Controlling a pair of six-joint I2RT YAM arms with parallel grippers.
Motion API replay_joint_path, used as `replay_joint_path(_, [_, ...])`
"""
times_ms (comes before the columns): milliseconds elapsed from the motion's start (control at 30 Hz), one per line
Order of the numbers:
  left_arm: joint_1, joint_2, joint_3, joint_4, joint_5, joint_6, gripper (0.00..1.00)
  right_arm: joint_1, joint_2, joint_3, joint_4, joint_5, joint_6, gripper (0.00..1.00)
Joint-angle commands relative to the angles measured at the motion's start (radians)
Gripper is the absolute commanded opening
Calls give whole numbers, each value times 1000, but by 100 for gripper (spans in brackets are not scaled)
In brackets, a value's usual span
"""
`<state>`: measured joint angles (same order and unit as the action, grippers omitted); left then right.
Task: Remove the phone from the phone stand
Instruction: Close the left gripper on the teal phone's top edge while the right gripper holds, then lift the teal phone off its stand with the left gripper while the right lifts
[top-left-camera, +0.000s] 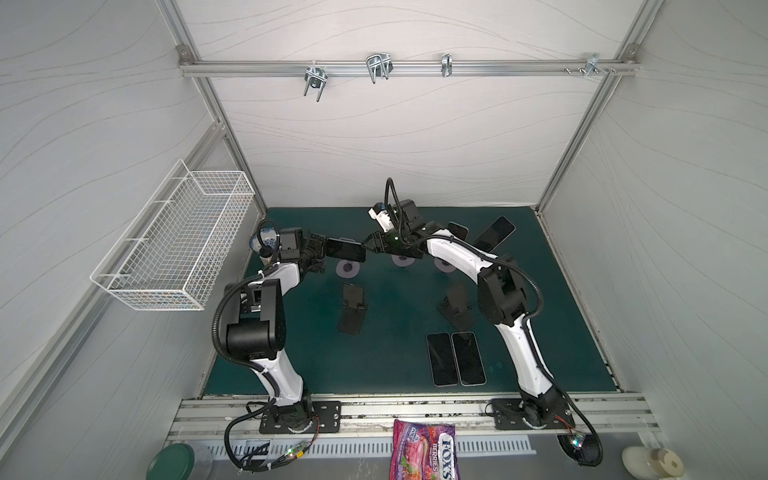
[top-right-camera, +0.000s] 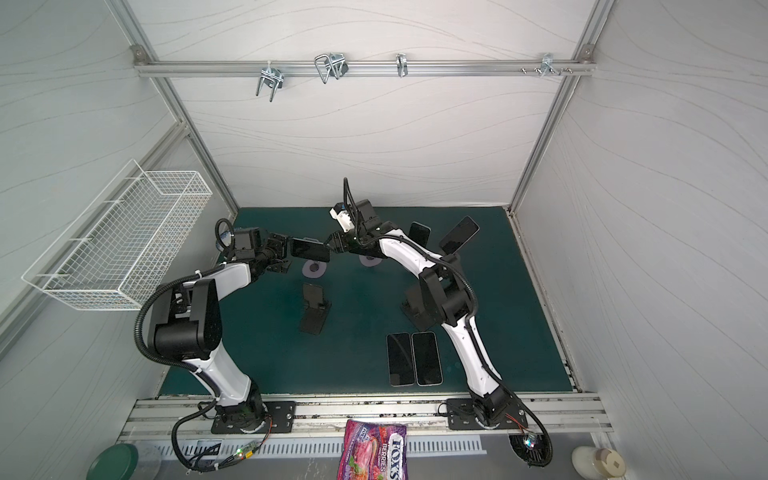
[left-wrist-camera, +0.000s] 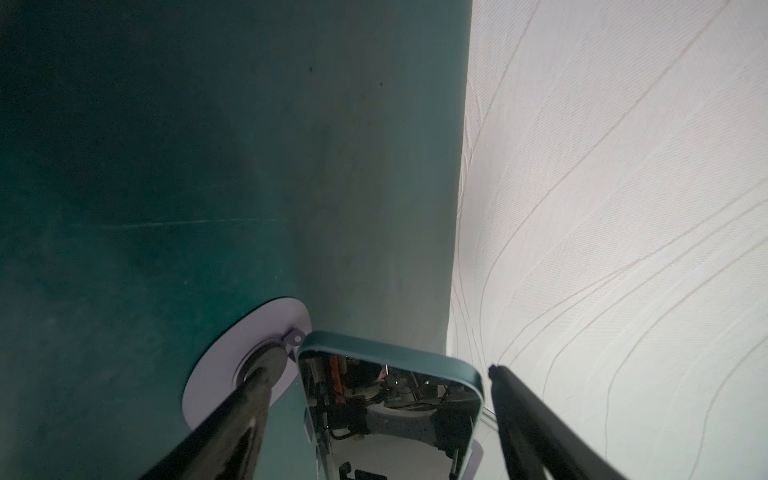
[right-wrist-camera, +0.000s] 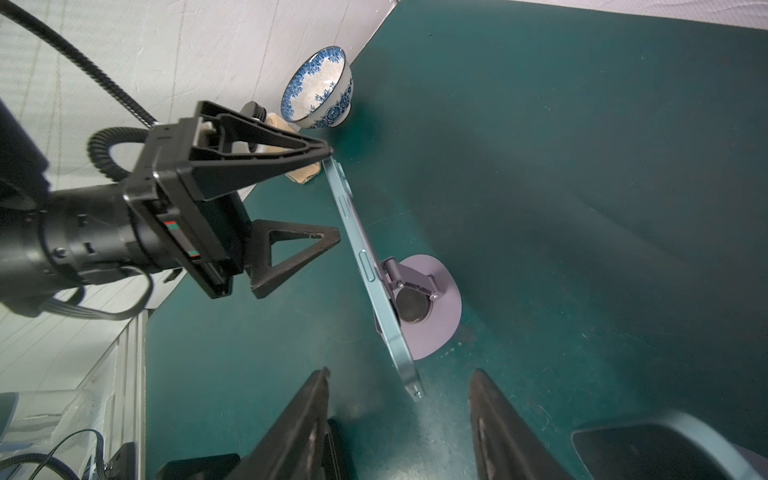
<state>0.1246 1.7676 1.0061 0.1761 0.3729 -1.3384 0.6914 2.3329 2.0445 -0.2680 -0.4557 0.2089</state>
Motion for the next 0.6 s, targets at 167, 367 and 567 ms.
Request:
replay_joint_path(167, [3, 17, -3, 83, 20, -59, 83, -9, -21, -20, 34, -31, -16, 56])
replay_joint_path(367, [-5, 22, -3, 99, 16, -73, 83, -12, -15, -17, 39, -42, -9, 56])
replay_joint_path(567, [-19, 47, -8, 144, 29, -103, 82, -17, -15, -21, 38, -51, -8, 56])
